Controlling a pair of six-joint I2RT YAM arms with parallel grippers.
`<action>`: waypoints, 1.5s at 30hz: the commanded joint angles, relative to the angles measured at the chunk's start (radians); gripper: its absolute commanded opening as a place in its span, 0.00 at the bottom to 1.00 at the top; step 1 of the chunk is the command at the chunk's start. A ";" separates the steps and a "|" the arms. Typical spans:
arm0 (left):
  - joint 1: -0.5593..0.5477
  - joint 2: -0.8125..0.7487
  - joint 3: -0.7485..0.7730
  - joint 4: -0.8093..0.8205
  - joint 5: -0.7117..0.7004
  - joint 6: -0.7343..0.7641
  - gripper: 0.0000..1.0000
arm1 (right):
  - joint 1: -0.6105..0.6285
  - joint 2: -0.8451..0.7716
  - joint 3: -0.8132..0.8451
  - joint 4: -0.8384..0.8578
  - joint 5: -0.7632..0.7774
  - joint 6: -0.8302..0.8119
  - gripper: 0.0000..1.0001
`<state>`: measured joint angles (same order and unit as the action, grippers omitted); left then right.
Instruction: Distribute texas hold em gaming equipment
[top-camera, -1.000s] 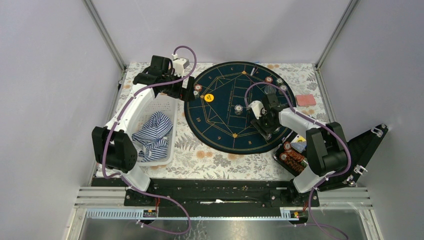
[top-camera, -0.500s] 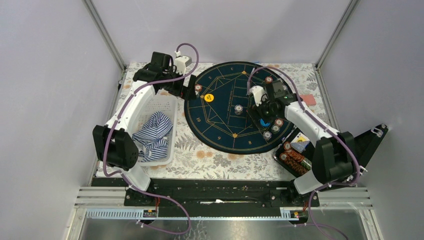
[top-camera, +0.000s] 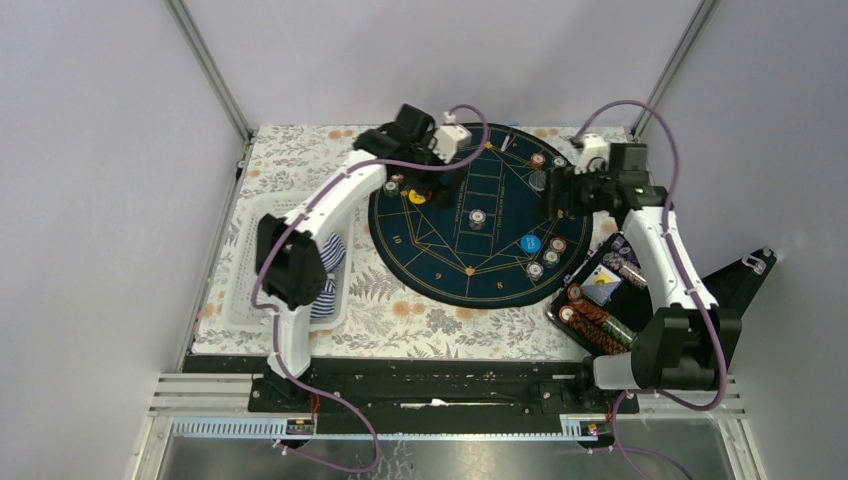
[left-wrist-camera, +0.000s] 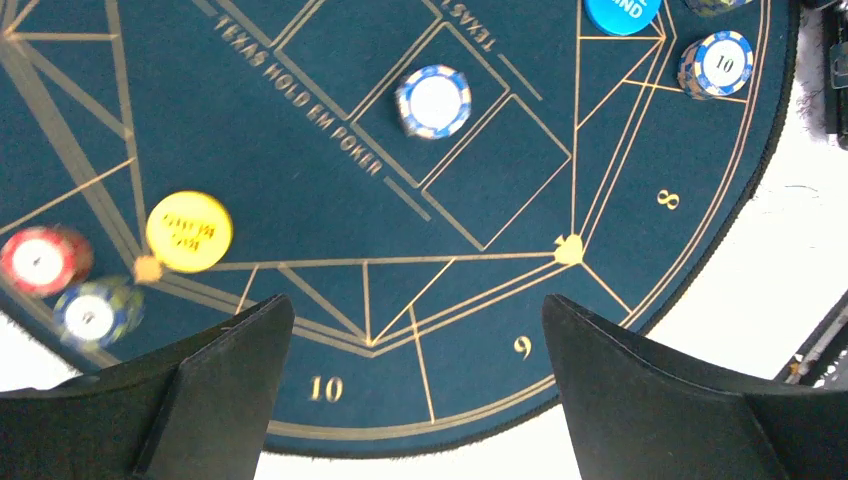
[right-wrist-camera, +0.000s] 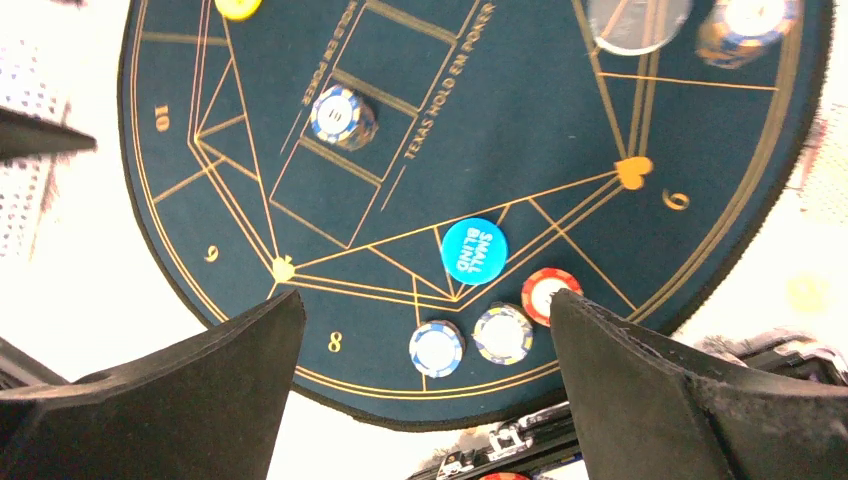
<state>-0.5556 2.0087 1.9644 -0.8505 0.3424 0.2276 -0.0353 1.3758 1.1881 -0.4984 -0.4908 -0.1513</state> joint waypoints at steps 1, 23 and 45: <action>-0.076 0.114 0.148 -0.004 -0.058 0.039 0.99 | -0.057 -0.060 -0.036 0.094 -0.109 0.078 1.00; -0.146 0.444 0.348 0.106 -0.126 -0.004 0.99 | -0.093 -0.075 -0.127 0.152 -0.111 0.103 1.00; -0.157 0.384 0.336 0.119 -0.138 -0.009 0.39 | -0.097 -0.049 -0.136 0.155 -0.122 0.088 0.99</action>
<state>-0.7116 2.5137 2.2944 -0.7662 0.2165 0.2146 -0.1265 1.3140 1.0431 -0.3561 -0.5884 -0.0479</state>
